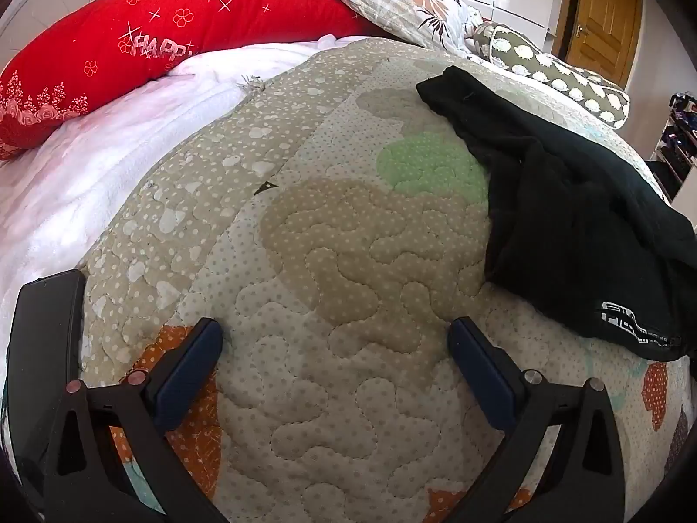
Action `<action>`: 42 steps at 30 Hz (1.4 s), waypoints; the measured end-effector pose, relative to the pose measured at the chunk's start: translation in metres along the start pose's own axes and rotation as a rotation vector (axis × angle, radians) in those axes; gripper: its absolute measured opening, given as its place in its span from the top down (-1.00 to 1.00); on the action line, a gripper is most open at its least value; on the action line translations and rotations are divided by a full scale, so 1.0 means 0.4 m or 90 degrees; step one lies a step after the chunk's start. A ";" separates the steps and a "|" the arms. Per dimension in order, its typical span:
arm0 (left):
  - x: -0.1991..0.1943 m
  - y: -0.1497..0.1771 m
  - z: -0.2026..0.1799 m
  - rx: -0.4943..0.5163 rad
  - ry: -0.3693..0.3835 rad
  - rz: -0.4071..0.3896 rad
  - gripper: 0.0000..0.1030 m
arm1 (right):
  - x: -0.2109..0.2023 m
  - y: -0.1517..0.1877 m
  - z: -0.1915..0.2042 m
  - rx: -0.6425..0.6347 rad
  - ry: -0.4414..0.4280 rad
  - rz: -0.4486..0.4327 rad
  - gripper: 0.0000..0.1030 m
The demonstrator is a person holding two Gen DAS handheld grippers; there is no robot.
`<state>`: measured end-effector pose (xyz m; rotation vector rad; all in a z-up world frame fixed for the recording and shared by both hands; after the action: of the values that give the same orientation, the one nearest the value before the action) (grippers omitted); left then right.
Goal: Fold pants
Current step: 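Move both grippers toward the black pants on the quilt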
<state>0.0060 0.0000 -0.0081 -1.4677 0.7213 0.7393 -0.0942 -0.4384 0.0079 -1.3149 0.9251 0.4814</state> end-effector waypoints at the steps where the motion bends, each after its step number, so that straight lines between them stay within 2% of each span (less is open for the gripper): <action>1: 0.000 0.000 -0.001 0.001 -0.001 0.000 -1.00 | 0.001 0.000 0.000 0.000 0.000 0.000 -0.99; 3: 0.000 -0.003 -0.001 -0.004 -0.004 0.012 -1.00 | 0.001 0.002 0.000 0.001 0.000 -0.003 -0.99; 5: 0.004 -0.001 0.008 0.005 -0.004 0.051 -1.00 | -0.003 -0.007 -0.005 0.001 -0.001 -0.002 -0.99; 7: -0.011 -0.004 0.005 0.003 -0.002 0.054 -1.00 | 0.000 -0.009 0.001 0.001 0.009 -0.001 -0.99; 8: -0.036 -0.004 -0.007 0.022 0.020 0.040 -1.00 | 0.002 -0.011 0.009 -0.007 0.017 0.001 -0.99; 11: -0.107 0.001 -0.062 0.037 0.010 0.007 -1.00 | -0.003 -0.021 0.001 0.005 0.007 0.020 -0.99; 13: -0.151 0.000 -0.086 0.051 0.032 -0.025 -1.00 | -0.018 -0.011 -0.004 0.012 -0.007 0.039 -0.99; 16: -0.210 -0.012 -0.128 0.071 0.053 -0.053 -1.00 | -0.080 -0.008 -0.003 0.040 -0.047 0.001 -0.99; 17: -0.224 -0.017 -0.136 0.070 0.064 -0.037 -1.00 | -0.105 -0.010 0.003 0.047 -0.054 -0.016 -0.99; 19: -0.226 -0.036 -0.153 0.081 0.083 -0.053 -1.00 | -0.141 -0.011 0.019 0.045 -0.063 -0.032 -0.99; 22: -0.226 -0.046 -0.177 0.091 0.095 -0.046 -1.00 | -0.174 -0.017 0.042 0.029 -0.080 -0.052 -0.99; 23: -0.247 -0.033 -0.177 0.084 0.113 -0.085 -1.00 | -0.183 -0.020 0.047 0.026 -0.080 -0.059 -0.99; 27: -0.265 -0.016 -0.214 0.083 0.133 -0.110 -1.00 | -0.206 -0.037 0.081 0.006 -0.078 -0.078 -0.99; 30: -0.272 -0.004 -0.247 0.102 0.125 -0.124 -1.00 | -0.210 -0.052 0.090 -0.005 -0.072 -0.089 -0.99; 32: -0.267 -0.002 -0.281 0.118 0.103 -0.123 -1.00 | -0.218 -0.051 0.090 -0.011 -0.071 -0.091 -0.99; 42: -0.268 -0.008 -0.325 0.128 0.101 -0.112 -1.00 | -0.214 -0.051 0.085 -0.010 -0.073 -0.086 -0.99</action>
<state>-0.0526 -0.1297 0.0820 -1.3951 0.7522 0.4069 -0.1173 -0.3941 0.0879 -1.3406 0.7338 0.4539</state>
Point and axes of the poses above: each gripper's, at about its wrist camera, not at the fingertips, and x roughly the way its jaws point, z to its left, y to its underside, the point moved 1 cm from there along x, roughly the way its jaws point
